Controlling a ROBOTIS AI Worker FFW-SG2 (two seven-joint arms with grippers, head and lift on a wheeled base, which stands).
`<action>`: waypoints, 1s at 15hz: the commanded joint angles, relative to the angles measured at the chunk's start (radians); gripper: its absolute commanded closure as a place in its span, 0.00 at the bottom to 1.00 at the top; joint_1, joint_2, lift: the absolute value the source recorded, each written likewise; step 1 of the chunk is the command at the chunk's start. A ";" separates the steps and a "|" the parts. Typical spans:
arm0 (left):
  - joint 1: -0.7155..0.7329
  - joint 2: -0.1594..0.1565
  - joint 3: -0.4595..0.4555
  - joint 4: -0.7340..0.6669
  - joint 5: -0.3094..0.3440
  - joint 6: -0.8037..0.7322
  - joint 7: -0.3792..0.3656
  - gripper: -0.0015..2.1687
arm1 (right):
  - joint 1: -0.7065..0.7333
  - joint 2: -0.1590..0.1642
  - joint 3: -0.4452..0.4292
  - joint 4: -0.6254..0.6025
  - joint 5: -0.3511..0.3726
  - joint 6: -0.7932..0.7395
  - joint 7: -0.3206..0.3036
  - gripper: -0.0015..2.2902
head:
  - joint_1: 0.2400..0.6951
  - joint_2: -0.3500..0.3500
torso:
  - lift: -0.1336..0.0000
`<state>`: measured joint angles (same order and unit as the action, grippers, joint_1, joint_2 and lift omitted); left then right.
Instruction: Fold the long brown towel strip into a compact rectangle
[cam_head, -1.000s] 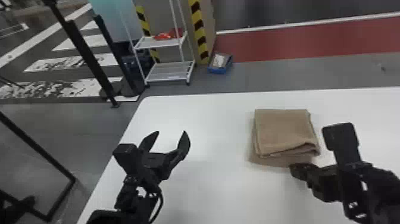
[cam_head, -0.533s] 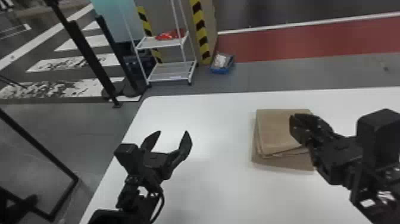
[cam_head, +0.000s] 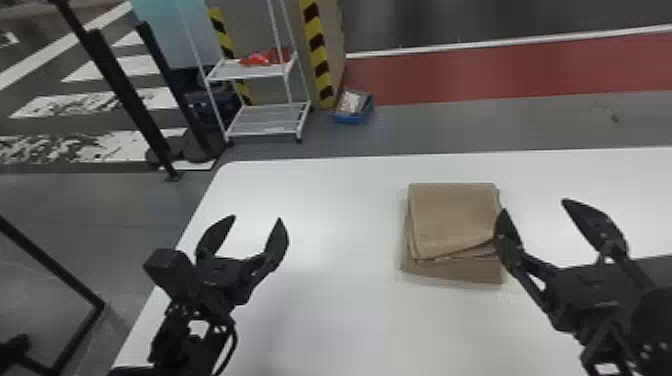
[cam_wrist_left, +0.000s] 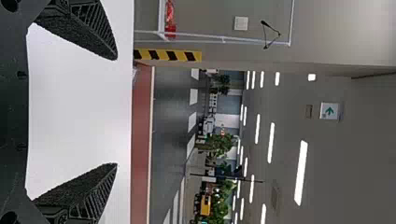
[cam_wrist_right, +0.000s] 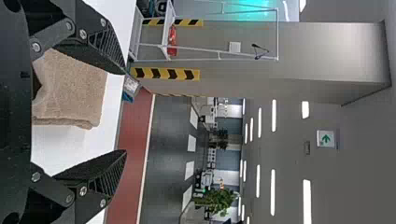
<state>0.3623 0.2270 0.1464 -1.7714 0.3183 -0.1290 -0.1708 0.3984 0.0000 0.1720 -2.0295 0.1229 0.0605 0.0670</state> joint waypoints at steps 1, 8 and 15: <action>0.001 -0.002 0.001 0.007 0.001 -0.013 -0.001 0.03 | 0.043 0.001 -0.008 -0.009 -0.003 -0.021 -0.027 0.03 | 1.00 0.85 | 0.07; 0.023 -0.002 0.035 0.014 0.008 -0.050 0.008 0.03 | 0.091 0.001 0.000 -0.020 -0.034 -0.021 -0.052 0.03 | 1.00 0.87 | 0.07; 0.020 0.008 0.038 0.017 0.002 -0.040 0.013 0.03 | 0.099 0.001 0.003 -0.020 -0.034 -0.021 -0.055 0.04 | 1.00 0.89 | 0.07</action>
<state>0.3837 0.2321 0.1867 -1.7554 0.3228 -0.1738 -0.1588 0.4959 0.0000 0.1722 -2.0498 0.0889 0.0392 0.0131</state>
